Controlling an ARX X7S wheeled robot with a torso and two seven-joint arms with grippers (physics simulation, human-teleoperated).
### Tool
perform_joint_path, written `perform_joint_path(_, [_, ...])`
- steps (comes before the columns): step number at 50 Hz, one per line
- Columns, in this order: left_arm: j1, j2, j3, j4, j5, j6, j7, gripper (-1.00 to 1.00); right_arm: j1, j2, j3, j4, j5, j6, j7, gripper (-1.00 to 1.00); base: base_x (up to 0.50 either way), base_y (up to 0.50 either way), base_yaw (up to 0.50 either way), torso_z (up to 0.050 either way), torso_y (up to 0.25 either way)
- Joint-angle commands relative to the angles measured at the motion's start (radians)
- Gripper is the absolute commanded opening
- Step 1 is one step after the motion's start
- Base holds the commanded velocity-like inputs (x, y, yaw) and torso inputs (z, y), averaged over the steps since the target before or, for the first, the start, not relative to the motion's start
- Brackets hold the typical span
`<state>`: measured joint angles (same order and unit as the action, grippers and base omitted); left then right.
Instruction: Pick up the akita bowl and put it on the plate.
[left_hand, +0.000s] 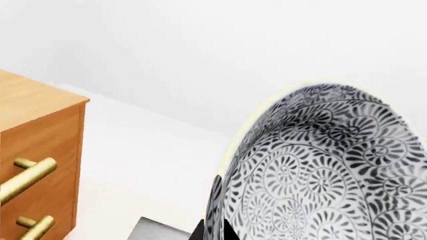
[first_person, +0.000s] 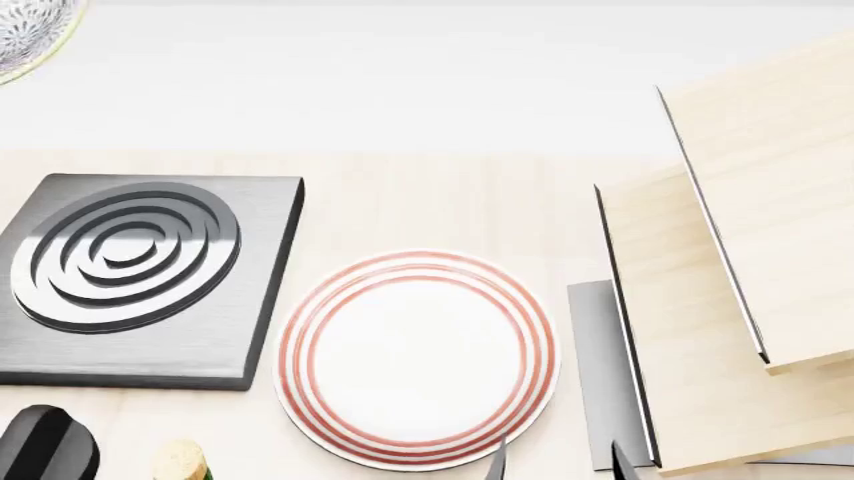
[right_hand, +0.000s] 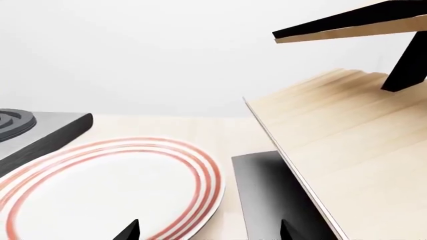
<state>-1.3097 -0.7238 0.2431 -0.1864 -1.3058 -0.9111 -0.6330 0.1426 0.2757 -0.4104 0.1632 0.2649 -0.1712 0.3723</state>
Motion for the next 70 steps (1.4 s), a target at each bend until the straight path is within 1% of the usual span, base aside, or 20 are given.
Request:
perform_joint_path(1, [-0.016,0.074,0.001,-0.094,-0.02,0.007,0.021,-1.0,0.002,-0.003,-0.008,0.012,-0.001,-0.006,-0.001,1.0,0.0,0.0,0.0,0.0,0.01])
perform_joint_path(14, [-0.028,0.155,0.02,-0.181,-0.013,0.029,0.035,-1.0,0.009,-0.009,-0.018,0.036,-0.005,-0.013,-0.003,1.0,0.0,0.0,0.0,0.0,0.0])
perform_joint_path(19, [-0.048,0.19,0.035,-0.218,-0.02,0.014,0.04,-1.0,0.012,-0.012,-0.02,0.053,-0.003,-0.021,-0.009,1.0,0.0,0.0,0.0,0.0,0.0])
perform_joint_path(23, [-0.054,0.217,0.024,-0.254,-0.046,0.01,0.037,-1.0,0.011,-0.011,-0.021,0.053,-0.001,-0.021,-0.009,1.0,0.0,0.0,0.0,0.0,0.003])
perform_joint_path(34, [-0.075,0.281,0.062,-0.32,-0.06,-0.03,0.069,-1.0,0.014,-0.02,-0.033,0.082,-0.008,-0.035,-0.012,1.0,0.0,0.0,0.0,0.0,0.0])
perform_joint_path(52, [-0.123,0.351,0.107,-0.465,-0.01,0.011,0.176,-1.0,0.024,-0.029,-0.047,0.11,-0.01,-0.043,-0.017,1.0,0.0,0.0,0.0,0.0,0.001])
perform_joint_path(61, [-0.122,0.361,0.117,-0.462,-0.006,0.015,0.192,-1.0,0.023,-0.029,-0.054,0.109,-0.01,-0.043,-0.017,1.0,0.0,0.0,0.0,0.0,0.001])
perform_joint_path(65, [-0.131,0.371,0.125,-0.488,-0.002,0.011,0.202,-1.0,0.024,-0.029,-0.057,0.106,-0.011,-0.039,-0.015,1.0,0.0,0.0,0.0,0.0,0.0])
perform_joint_path(70, [-0.149,0.389,0.161,-0.548,0.019,-0.013,0.231,-1.0,0.027,-0.032,-0.061,0.113,-0.013,-0.039,-0.014,1.0,0.0,0.0,0.0,0.0,0.0])
